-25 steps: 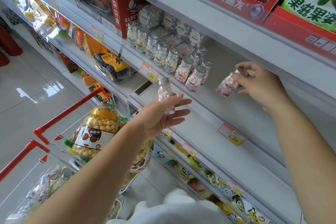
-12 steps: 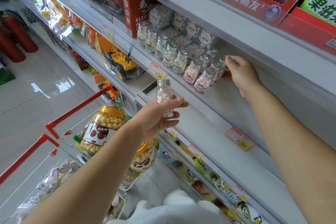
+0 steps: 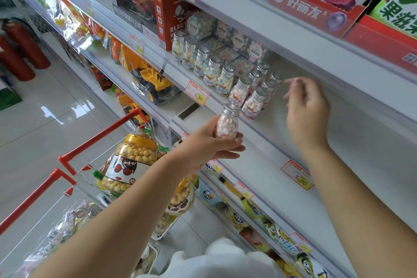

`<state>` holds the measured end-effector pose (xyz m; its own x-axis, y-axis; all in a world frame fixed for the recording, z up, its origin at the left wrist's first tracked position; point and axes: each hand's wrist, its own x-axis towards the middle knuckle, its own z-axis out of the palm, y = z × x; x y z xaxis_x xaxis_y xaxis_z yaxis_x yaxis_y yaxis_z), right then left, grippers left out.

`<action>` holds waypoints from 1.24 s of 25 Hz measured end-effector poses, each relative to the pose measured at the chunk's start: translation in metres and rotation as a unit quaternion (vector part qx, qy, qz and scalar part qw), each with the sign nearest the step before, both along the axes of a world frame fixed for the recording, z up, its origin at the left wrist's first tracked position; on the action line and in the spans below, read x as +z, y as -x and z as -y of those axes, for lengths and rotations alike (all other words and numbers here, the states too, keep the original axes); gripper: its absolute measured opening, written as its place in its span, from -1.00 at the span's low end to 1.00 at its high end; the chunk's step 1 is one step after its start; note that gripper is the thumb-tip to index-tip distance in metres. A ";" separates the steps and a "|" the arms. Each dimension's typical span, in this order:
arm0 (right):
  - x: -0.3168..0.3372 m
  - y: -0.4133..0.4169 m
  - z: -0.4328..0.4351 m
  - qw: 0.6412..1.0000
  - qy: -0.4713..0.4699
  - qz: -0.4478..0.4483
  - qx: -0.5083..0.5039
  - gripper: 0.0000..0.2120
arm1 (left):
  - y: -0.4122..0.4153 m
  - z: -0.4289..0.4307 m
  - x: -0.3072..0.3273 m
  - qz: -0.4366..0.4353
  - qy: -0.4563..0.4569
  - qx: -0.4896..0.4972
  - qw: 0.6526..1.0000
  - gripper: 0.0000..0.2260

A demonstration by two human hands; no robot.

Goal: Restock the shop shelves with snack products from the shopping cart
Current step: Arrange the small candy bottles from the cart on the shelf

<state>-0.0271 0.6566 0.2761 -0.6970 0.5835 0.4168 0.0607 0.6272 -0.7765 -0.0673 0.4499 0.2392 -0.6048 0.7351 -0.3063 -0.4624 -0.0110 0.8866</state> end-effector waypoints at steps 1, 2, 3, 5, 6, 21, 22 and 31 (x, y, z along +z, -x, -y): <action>0.005 -0.011 0.018 0.996 0.005 0.041 0.077 -0.81 | 0.000 -0.001 0.001 -0.026 0.018 -0.005 0.999 -0.64; 0.008 -0.019 0.032 0.983 0.026 0.098 0.150 -0.81 | -0.001 -0.003 0.002 -0.051 0.034 -0.007 0.998 -0.64; 0.007 -0.022 0.040 0.968 0.045 0.142 0.201 -0.79 | -0.001 -0.006 0.002 -0.076 0.045 -0.005 0.996 -0.65; 0.003 -0.022 0.044 0.959 0.062 0.172 0.218 -0.82 | -0.003 -0.011 0.002 -0.121 0.063 0.000 0.991 -0.66; 0.003 -0.022 0.043 0.960 0.085 0.164 0.212 -0.84 | -0.004 -0.012 0.001 -0.133 0.070 -0.003 0.989 -0.66; -0.003 -0.037 0.029 0.915 0.358 0.049 0.181 -0.70 | -0.004 -0.025 -0.016 -0.115 -0.021 0.073 0.990 -0.54; -0.001 -0.038 0.027 0.909 0.368 0.043 0.190 -0.67 | -0.004 -0.025 -0.016 -0.079 -0.040 0.057 0.994 -0.56; 0.006 -0.034 -0.041 0.975 0.203 0.085 0.041 -0.76 | -0.005 -0.041 -0.011 -0.038 -0.026 0.072 0.996 -0.77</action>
